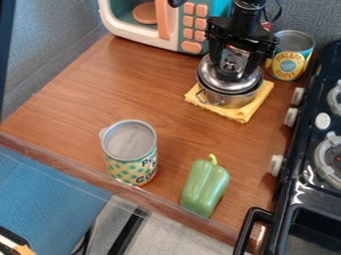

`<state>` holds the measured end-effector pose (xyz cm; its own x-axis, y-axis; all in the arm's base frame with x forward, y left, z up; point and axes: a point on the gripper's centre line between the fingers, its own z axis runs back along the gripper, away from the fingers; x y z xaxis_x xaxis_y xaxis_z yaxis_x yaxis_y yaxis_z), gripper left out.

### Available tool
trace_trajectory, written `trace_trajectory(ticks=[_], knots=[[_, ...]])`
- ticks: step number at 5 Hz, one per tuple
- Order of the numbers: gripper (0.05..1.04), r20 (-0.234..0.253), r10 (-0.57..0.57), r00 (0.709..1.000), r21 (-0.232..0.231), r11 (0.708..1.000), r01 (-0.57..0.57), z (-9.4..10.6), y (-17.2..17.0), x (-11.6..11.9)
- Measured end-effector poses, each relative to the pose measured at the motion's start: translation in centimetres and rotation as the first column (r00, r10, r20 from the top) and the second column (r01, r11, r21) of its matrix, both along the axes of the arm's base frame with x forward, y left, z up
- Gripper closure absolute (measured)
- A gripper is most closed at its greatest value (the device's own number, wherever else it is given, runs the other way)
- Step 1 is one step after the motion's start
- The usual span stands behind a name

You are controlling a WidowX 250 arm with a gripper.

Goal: Move the green capsicum to the left side of the silver pot

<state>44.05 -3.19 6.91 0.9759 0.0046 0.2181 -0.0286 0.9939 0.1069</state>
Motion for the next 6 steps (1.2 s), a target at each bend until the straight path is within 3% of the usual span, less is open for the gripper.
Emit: trace_trajectory(ticks=[3,6], knots=[[0.084,-0.018,-0.008,1.0,-0.007,1.0,0.008,0.1,-0.4,0.0],[0.084,0.104,-0.114,0.988,-0.042,0.992,0.119,6.3,-2.4,-0.5]])
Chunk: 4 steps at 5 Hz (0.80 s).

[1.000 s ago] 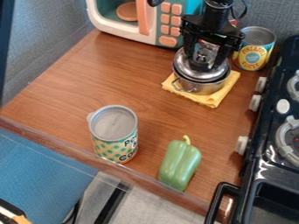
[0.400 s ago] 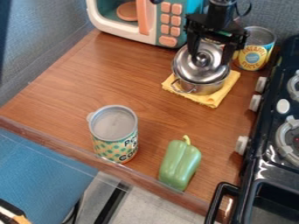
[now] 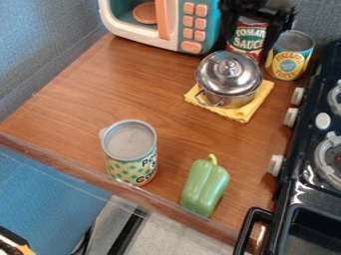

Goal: Move the green capsicum to the left side of the silver pot

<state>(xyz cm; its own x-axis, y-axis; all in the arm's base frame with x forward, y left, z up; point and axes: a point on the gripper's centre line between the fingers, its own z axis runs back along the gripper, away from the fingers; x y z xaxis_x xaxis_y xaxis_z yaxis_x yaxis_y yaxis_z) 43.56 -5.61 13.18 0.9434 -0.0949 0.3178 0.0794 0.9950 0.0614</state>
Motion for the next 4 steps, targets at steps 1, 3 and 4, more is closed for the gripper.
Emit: trace_trajectory(ticks=[1,3,4], knots=[[0.084,-0.021,-0.04,0.999,-0.022,0.999,0.04,-0.1,-0.9,-2.5],[0.084,-0.105,-0.065,0.992,-0.019,0.998,0.064,-3.8,-1.3,-11.3],[0.084,-0.155,-0.071,0.985,-0.023,0.997,0.068,-5.9,-0.8,-14.4]])
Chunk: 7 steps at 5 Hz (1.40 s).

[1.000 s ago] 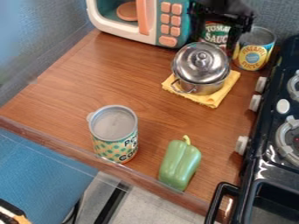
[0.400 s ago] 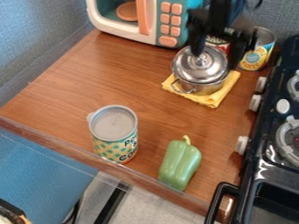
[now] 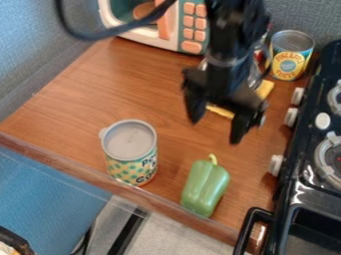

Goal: Move the green capsicum to the left side of the silver pot

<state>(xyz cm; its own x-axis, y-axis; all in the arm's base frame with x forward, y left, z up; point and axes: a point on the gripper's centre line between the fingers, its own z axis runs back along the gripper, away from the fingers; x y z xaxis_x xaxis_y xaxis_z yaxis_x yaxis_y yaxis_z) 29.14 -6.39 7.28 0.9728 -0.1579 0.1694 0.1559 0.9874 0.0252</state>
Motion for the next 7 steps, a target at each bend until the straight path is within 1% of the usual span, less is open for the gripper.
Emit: trace_trajectory(ticks=[1,2,4,5,6,7], knots=[[0.084,-0.054,-0.025,0.998,-0.032,0.999,0.024,-1.5,-0.3,-1.7],[0.084,-0.119,-0.007,0.993,-0.024,1.0,0.004,-3.3,1.0,-2.1],[0.083,-0.164,0.053,0.985,-0.021,0.998,-0.057,-3.5,5.2,-2.3],[0.084,-0.173,0.075,0.982,-0.069,0.994,-0.088,-3.3,7.0,-2.3],[0.083,-0.158,0.072,0.985,-0.138,0.986,-0.094,-3.0,7.3,-1.7],[0.083,-0.172,0.006,0.985,-0.156,0.987,-0.034,-3.7,5.4,-1.1]])
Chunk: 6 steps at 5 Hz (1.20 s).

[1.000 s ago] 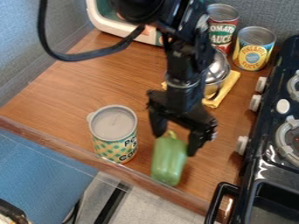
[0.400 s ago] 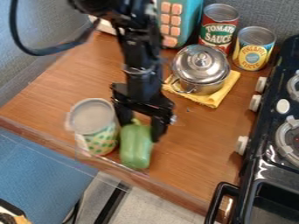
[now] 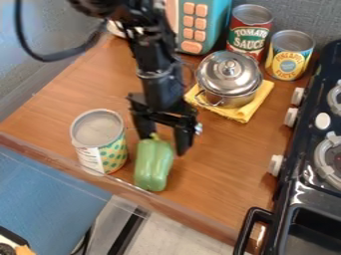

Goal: Move the green capsicum to the left side of the silver pot

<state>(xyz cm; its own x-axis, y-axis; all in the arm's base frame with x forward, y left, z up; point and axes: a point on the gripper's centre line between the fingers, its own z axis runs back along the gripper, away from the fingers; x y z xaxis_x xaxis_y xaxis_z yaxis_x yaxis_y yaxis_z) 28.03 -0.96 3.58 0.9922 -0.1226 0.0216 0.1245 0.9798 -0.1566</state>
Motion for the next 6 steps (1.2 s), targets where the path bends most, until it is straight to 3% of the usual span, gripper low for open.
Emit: trace_trajectory(ticks=[1,3,4,6], knots=[[0.13,0.02,-0.026,0.999,0.009,1.0,0.026,0.2,-1.5,0.4],[0.728,0.016,0.005,1.0,0.063,0.998,-0.006,-0.1,-1.7,0.5],[0.926,0.001,0.007,1.0,0.085,0.996,-0.007,-0.2,-1.5,0.3],[0.983,0.015,0.009,1.0,0.094,0.995,-0.011,1.5,-1.3,1.1]])
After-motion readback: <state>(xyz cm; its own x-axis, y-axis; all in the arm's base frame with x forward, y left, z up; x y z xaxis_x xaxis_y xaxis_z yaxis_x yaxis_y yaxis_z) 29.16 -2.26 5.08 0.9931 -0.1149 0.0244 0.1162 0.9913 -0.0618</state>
